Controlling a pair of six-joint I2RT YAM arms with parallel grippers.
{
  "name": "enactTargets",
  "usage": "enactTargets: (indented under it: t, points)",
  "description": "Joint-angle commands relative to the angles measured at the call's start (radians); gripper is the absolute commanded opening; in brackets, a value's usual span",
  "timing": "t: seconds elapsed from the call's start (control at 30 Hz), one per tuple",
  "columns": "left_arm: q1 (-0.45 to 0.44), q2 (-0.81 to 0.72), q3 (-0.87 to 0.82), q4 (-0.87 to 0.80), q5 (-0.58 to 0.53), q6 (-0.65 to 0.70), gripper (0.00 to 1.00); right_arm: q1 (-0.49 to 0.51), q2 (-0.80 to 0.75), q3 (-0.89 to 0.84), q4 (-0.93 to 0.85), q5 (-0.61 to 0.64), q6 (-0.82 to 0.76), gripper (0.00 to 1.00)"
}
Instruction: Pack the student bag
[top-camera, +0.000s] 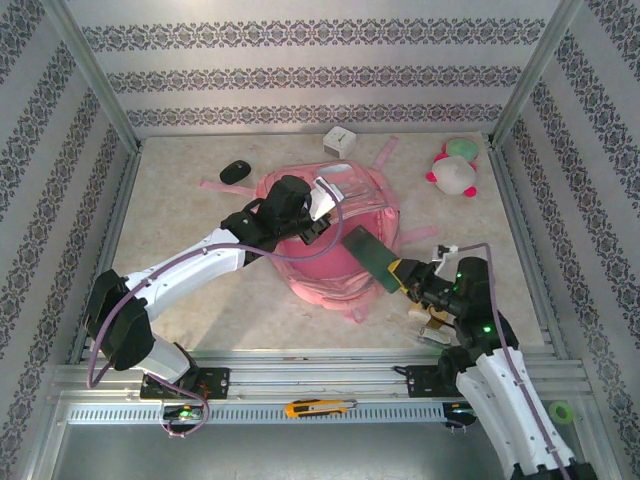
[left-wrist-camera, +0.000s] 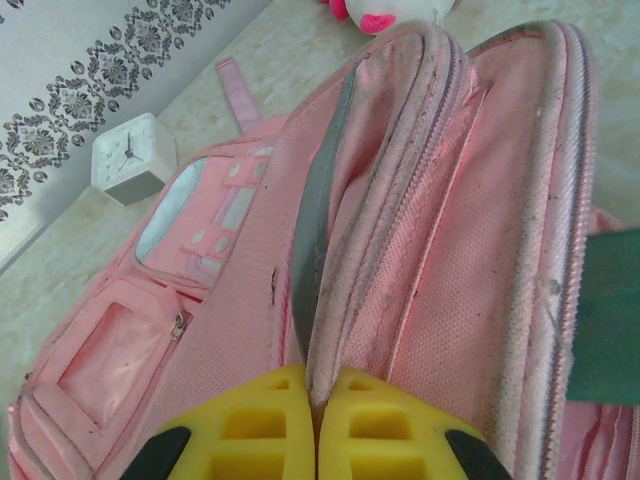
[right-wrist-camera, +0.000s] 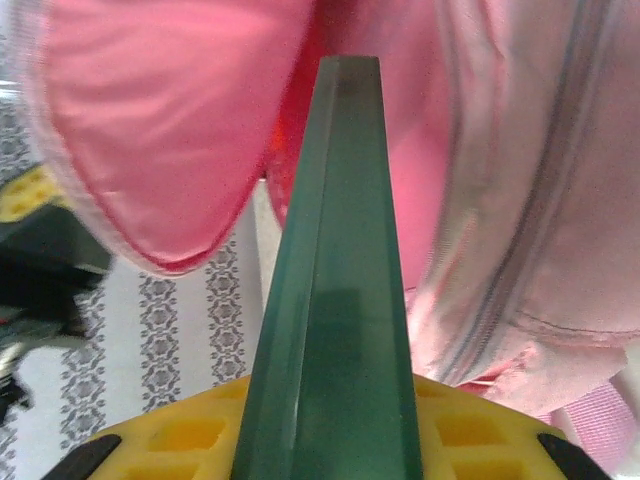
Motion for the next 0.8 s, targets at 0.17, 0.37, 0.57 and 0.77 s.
enactTargets:
  t: [0.17,0.37,0.57,0.77]
  points:
    - [0.016,-0.007,0.081,0.097,0.005,-0.063,0.00,0.309,0.220,-0.055,0.536,0.453,0.151,0.18]
    - [0.017,-0.008,0.077,0.112,0.015,-0.098,0.00,0.408,0.406,-0.013,0.712,0.563,0.151,0.18]
    - [0.019,-0.019,0.097,0.118,0.040,-0.131,0.00,0.460,0.694,0.058,1.011,0.629,0.174,0.17]
    - [0.026,-0.039,0.115,0.130,0.070,-0.158,0.00,0.503,0.980,0.179,1.202,0.660,0.226,0.16]
